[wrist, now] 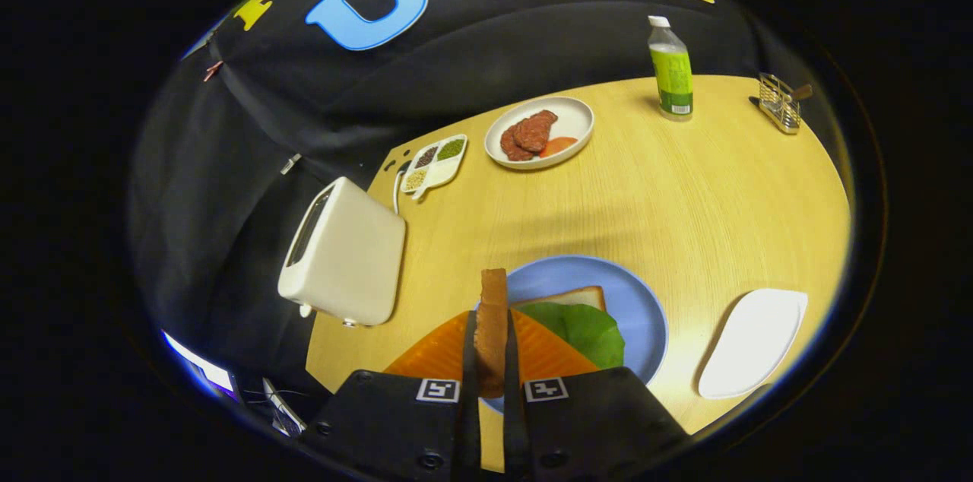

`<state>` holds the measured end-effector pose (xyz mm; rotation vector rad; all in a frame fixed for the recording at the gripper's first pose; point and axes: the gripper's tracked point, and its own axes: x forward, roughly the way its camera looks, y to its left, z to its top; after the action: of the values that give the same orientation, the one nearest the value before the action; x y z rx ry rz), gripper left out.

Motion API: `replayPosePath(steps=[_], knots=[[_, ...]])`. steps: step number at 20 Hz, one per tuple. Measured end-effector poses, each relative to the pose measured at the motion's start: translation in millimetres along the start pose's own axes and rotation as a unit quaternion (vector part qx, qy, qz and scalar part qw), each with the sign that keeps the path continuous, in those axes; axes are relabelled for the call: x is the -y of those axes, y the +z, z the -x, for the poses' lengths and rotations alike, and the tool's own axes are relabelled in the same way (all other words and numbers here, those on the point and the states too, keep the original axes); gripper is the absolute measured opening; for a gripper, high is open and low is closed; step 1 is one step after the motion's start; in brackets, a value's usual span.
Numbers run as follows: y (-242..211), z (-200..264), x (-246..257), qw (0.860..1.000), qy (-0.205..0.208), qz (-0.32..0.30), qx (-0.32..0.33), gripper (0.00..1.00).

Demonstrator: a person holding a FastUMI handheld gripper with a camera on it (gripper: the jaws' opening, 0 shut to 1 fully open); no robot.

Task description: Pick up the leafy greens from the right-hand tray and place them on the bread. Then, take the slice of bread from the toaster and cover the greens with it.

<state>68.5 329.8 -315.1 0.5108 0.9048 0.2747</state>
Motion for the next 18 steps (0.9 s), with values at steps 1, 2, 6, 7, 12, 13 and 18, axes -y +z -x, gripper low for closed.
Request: replayPosePath(steps=[1,2,6,7,12,13,18], knots=[[-1,-3,10,1.0,-0.009,0.002,-0.001,0.16],[-1,-3,18,1.0,-0.012,0.003,0.001,0.17],[-1,-8,45,0.999,-0.037,0.002,-0.001,0.17],[-3,-9,54,0.999,-0.048,0.004,-0.005,0.2],[-22,-8,91,0.992,-0.115,0.049,-0.033,0.6],[-21,-4,97,0.99,-0.124,0.06,-0.03,0.62],[2,17,109,0.987,-0.138,0.082,0.02,0.78]])
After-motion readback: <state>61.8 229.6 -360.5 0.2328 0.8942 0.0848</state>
